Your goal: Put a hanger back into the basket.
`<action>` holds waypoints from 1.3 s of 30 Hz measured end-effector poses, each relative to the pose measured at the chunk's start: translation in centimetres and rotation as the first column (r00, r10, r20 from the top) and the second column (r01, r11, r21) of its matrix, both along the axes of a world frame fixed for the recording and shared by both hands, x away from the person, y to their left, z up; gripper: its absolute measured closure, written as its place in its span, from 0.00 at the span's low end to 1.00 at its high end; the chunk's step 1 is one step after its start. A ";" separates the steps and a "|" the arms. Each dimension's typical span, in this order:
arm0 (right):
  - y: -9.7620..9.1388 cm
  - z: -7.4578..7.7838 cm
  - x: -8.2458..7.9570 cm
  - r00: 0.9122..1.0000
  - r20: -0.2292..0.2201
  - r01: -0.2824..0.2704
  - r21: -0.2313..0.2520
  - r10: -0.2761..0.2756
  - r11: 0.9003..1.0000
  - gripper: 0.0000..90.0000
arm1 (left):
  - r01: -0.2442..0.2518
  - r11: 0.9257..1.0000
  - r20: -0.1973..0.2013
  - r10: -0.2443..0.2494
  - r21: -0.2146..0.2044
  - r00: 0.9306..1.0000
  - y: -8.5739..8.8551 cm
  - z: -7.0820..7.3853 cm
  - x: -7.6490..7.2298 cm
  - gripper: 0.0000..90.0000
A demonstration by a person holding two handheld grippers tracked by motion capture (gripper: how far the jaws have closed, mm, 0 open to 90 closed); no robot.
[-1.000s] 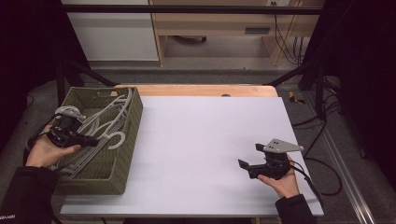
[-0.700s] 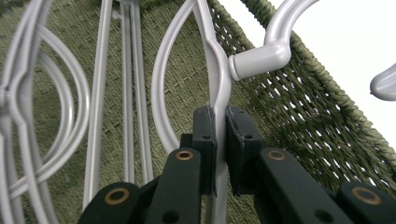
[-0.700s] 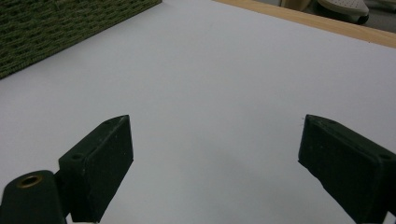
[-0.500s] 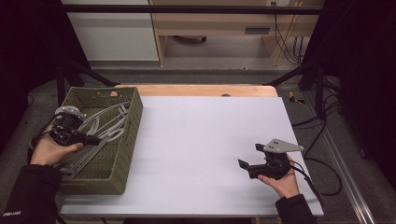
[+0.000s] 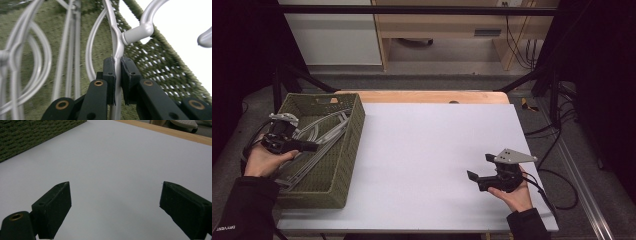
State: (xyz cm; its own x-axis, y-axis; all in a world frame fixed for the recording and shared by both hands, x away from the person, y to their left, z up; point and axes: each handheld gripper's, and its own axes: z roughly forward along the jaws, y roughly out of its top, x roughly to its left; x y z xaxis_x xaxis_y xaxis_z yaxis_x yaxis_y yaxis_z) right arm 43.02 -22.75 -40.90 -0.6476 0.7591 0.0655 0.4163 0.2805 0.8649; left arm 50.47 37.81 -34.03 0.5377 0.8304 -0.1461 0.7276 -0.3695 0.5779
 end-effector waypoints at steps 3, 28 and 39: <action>0.1 0.0 0.0 1.000 -0.004 0.000 -0.001 0.000 1.000 0.12 | -0.016 1.000 0.019 0.016 0.017 1.000 0.4 0.1 -0.1 0.91; 0.0 -0.1 0.0 1.000 -0.001 0.002 -0.002 -0.002 1.000 0.12 | -0.354 0.916 0.180 0.323 0.188 0.929 3.6 -0.3 0.2 0.76; 0.0 0.1 0.0 1.000 0.013 0.007 0.010 -0.007 1.000 0.11 | -0.219 0.976 0.270 0.207 0.013 0.940 1.6 0.9 -2.1 0.55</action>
